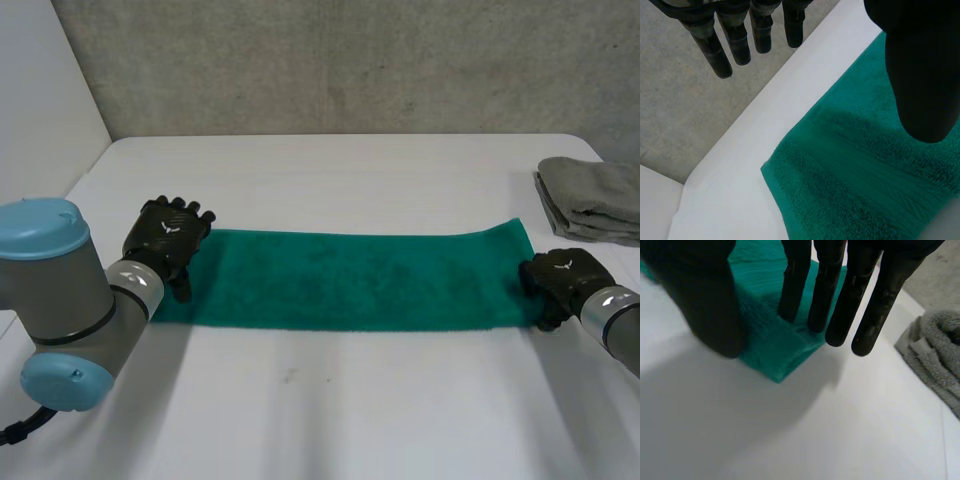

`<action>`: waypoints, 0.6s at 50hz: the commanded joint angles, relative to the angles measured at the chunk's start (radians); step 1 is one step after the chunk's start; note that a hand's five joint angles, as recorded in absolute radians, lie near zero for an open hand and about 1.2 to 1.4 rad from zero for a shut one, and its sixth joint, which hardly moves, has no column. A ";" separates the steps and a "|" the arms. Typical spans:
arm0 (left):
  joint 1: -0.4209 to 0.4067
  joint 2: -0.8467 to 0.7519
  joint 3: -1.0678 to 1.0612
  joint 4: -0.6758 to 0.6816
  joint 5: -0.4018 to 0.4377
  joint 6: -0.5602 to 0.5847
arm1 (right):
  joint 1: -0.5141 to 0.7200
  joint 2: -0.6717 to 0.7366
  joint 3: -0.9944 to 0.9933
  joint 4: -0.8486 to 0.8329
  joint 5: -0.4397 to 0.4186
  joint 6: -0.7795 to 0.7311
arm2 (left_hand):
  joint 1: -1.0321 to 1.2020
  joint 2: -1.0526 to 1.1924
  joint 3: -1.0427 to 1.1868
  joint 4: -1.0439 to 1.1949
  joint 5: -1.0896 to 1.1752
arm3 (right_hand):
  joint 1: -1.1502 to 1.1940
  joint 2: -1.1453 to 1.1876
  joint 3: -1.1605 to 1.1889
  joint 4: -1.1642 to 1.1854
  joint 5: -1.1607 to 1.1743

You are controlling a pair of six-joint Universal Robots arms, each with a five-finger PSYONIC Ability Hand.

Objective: Fold the laundry.

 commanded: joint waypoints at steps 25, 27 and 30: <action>0.005 0.091 -0.041 -0.001 -0.004 -0.002 | 0.133 -0.138 -0.138 -0.097 0.171 -0.315 | -0.011 -0.025 -0.032 -0.025 -0.044 | 0.659 0.534 0.541 0.543 0.563; 0.005 0.099 -0.041 -0.001 -0.005 -0.004 | 0.256 -0.127 -0.189 -0.107 0.171 -0.294 | -0.011 -0.025 -0.032 -0.025 -0.044 | 0.659 0.534 0.541 0.543 0.563; 0.005 0.105 -0.041 -0.001 -0.005 -0.013 | 0.438 -0.061 -0.267 -0.142 0.162 -0.294 | -0.011 -0.025 -0.032 -0.025 -0.044 | 0.659 0.534 0.541 0.543 0.563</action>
